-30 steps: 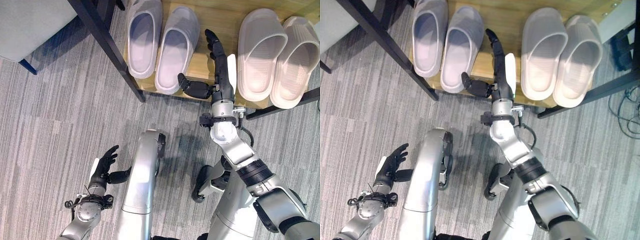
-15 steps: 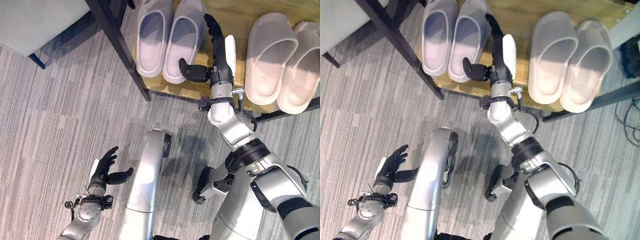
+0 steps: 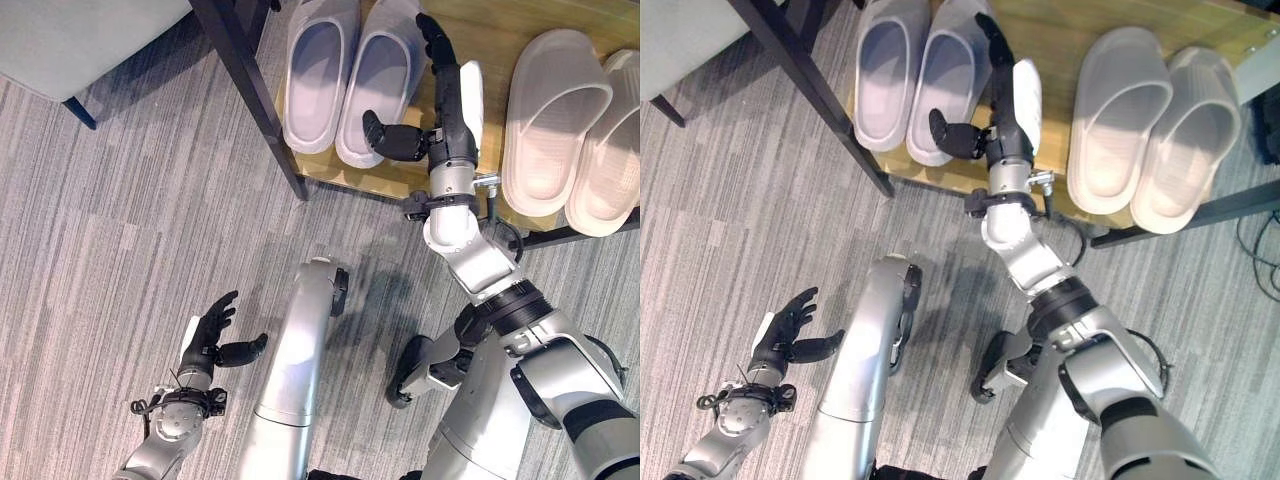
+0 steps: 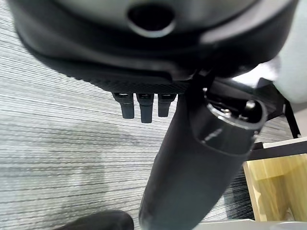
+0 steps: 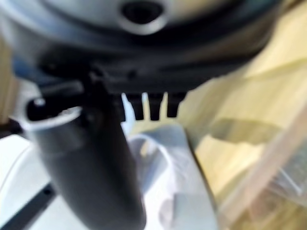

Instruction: Arrange the slippers neatly on the shoe rack.

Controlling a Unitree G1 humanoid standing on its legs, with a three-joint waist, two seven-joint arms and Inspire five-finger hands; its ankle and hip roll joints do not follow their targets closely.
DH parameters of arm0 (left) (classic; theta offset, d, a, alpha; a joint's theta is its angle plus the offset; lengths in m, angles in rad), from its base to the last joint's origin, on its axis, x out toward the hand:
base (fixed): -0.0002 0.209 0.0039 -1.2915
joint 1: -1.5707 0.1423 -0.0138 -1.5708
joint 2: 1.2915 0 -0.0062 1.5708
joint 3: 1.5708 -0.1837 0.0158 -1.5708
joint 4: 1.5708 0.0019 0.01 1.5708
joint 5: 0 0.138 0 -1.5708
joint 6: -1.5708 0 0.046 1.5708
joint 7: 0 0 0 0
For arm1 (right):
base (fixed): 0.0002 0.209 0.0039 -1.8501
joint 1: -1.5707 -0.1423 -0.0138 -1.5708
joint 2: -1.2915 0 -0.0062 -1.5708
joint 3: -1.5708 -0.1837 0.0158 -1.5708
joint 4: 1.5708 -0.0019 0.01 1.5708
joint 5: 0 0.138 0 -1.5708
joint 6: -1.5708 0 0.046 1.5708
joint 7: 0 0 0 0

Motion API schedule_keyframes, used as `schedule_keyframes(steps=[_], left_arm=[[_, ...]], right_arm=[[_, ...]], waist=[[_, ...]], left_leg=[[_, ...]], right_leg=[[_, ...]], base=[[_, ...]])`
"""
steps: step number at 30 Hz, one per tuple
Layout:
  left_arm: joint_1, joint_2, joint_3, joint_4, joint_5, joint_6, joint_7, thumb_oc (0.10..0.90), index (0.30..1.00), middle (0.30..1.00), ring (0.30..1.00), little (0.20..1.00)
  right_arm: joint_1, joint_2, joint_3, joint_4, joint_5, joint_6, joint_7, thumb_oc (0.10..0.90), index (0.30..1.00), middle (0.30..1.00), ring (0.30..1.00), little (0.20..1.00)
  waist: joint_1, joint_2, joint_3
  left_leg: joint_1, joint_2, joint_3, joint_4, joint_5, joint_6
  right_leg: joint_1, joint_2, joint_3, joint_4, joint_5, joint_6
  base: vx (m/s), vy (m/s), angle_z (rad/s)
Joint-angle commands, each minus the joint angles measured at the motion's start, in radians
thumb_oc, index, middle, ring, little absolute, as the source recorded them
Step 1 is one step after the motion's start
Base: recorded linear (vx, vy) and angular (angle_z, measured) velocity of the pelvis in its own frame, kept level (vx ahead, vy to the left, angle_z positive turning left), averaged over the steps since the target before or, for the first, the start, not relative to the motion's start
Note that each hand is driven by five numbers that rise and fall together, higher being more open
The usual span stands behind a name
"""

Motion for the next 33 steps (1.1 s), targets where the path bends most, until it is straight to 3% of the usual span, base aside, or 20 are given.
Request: schedule_keyframes(steps=[1,7,26,31,33], left_arm=[[0.047,0.013,-0.019,-0.080,0.014,-0.050,0.011,0.800,0.900,0.900,0.900,0.900],[0.060,0.012,-0.002,-0.089,0.021,-0.045,0.014,0.800,0.900,0.900,0.900,0.900],[0.100,-0.015,0.048,-0.115,0.058,-0.054,0.000,0.800,0.900,0.900,0.900,0.900],[0.079,-0.022,0.101,-0.139,0.081,-0.075,0.014,0.800,0.900,0.900,0.900,0.900],[0.053,-0.028,0.126,-0.145,0.100,-0.090,0.018,0.800,0.900,0.900,0.900,0.900]], right_arm=[[-0.051,-0.024,-0.045,-0.171,-0.048,-0.077,-0.038,0.800,0.900,0.900,0.900,0.900],[0.022,-0.035,-0.069,-0.263,-0.052,-0.091,-0.020,0.800,0.900,0.900,0.900,0.900],[0.334,-0.100,-0.200,-0.647,-0.012,-0.236,0.075,0.800,0.900,0.900,0.900,0.900],[0.386,-0.156,-0.228,-0.670,-0.046,-0.254,0.099,0.800,0.900,0.900,0.900,0.900],[0.398,-0.181,-0.249,-0.675,-0.065,-0.265,0.106,0.800,0.900,0.900,0.900,0.900]], waist=[[0.020,-0.030,-0.036],[0.002,-0.035,-0.036],[-0.055,-0.041,-0.036],[-0.069,-0.058,-0.036],[-0.075,-0.077,-0.036]], left_leg=[[-0.011,-0.037,-0.009,-0.083,-0.063,-0.037],[-0.011,-0.032,-0.004,-0.078,-0.058,-0.034],[-0.011,-0.030,0.012,-0.073,-0.036,-0.024],[-0.011,-0.030,0.037,-0.094,-0.020,-0.024],[-0.011,-0.035,0.056,-0.161,0.006,-0.029]], right_leg=[[-0.040,-0.018,0.066,0.044,0.059,-0.036],[-0.048,-0.014,0.070,0.047,0.054,-0.035],[-0.048,0.005,0.081,0.038,0.063,-0.020],[-0.048,0.015,0.103,0.022,0.074,-0.016],[-0.041,0.012,0.112,-0.035,0.100,-0.014]], base=[[0.00,0.000,0.00],[0.00,0.000,-0.01],[0.00,0.013,-0.02],[0.00,0.000,0.00],[-0.09,-0.068,0.04]])
